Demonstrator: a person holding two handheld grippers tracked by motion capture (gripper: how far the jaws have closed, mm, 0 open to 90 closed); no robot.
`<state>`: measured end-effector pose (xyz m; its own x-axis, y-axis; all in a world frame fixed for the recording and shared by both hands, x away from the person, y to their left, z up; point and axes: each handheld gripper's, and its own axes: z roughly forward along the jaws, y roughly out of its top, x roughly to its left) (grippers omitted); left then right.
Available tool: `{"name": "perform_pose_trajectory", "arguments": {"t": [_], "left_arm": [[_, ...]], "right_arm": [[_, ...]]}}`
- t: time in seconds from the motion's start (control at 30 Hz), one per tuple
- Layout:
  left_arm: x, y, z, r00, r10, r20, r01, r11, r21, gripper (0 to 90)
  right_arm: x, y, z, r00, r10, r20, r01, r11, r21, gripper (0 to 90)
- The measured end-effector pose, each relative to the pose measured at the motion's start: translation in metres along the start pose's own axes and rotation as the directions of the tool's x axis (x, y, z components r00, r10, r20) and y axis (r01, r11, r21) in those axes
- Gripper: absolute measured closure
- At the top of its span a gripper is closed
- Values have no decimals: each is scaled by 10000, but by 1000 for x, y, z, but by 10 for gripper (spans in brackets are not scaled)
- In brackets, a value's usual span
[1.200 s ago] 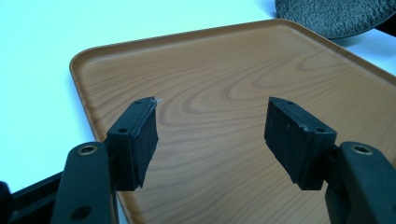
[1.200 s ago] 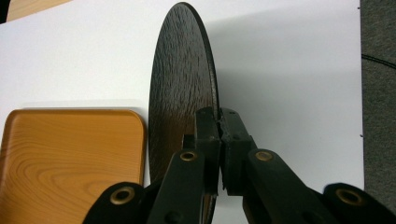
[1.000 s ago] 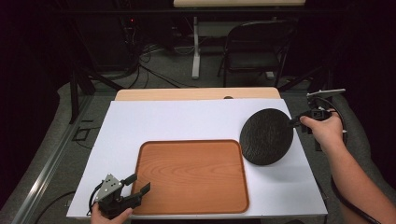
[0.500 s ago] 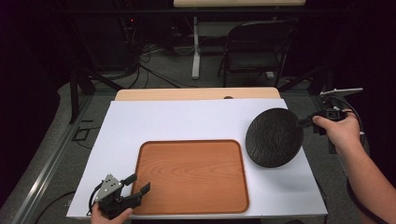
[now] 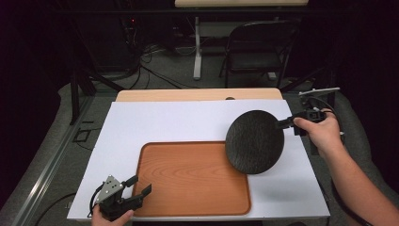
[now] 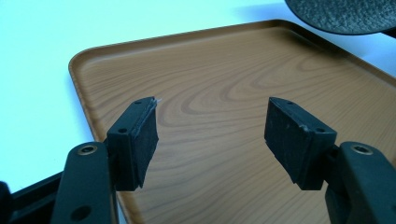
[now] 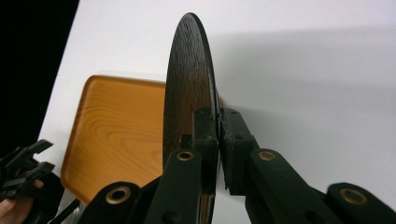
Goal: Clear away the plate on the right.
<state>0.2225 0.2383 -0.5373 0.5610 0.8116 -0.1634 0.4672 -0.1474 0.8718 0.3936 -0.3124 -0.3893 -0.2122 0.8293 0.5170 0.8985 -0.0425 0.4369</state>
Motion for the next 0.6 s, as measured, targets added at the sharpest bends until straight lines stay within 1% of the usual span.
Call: {"name": "perform_pose_trajectory", "arguments": {"t": [0.13,0.27,0.33,0.43,0.5,0.6], "left_arm": [[0,0,0,10000,14,32,-14,10000,6,344],[0,0,0,10000,34,24,-34,10000,7,344],[0,0,-1,10000,12,28,-12,10000,-9,344],[0,0,0,10000,22,44,-22,10000,-14,344],[0,0,0,10000,30,47,-30,10000,-7,345],[0,0,0,10000,21,53,-21,10000,16,345]], "right_arm": [[20,0,17,9989,-321,-347,329,9992,219,855],[42,-3,39,9949,-703,-723,744,9956,564,852],[50,-6,49,9918,-908,-894,971,9929,681,852],[66,-12,67,9865,-1141,-1171,1268,9861,1075,852],[72,-15,79,9807,-1366,-1399,1537,9808,1199,851],[81,-20,93,9758,-1383,-1695,1638,9755,1471,849]]}}
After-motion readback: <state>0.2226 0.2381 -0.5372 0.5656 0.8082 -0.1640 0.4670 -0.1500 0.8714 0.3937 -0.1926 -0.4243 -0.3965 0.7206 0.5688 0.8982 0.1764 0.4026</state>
